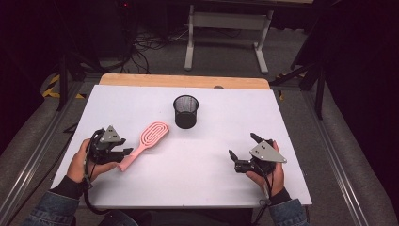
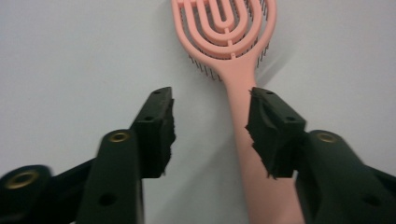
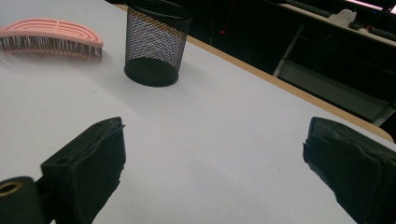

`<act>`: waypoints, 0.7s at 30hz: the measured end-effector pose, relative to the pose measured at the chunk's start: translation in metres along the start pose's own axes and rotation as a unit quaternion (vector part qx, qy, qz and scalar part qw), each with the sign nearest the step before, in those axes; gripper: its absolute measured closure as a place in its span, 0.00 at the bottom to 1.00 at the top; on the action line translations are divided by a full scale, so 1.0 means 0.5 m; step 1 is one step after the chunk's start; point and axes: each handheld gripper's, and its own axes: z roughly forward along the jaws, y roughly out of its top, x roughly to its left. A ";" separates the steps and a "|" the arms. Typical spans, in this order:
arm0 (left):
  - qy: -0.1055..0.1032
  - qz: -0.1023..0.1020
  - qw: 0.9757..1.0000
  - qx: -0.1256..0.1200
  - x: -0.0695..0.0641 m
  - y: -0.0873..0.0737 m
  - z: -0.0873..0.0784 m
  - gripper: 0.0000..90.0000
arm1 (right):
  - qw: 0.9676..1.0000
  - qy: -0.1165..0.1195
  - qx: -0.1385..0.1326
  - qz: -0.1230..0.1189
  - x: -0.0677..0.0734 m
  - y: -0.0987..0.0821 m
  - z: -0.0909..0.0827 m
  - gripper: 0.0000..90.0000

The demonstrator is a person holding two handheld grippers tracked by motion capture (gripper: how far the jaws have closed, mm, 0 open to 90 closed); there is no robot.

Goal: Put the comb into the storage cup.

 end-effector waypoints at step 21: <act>-0.041 -0.023 0.995 0.092 -0.007 0.055 0.079 0.10 | 1.000 0.004 0.002 0.004 -0.001 -0.003 0.004 0.07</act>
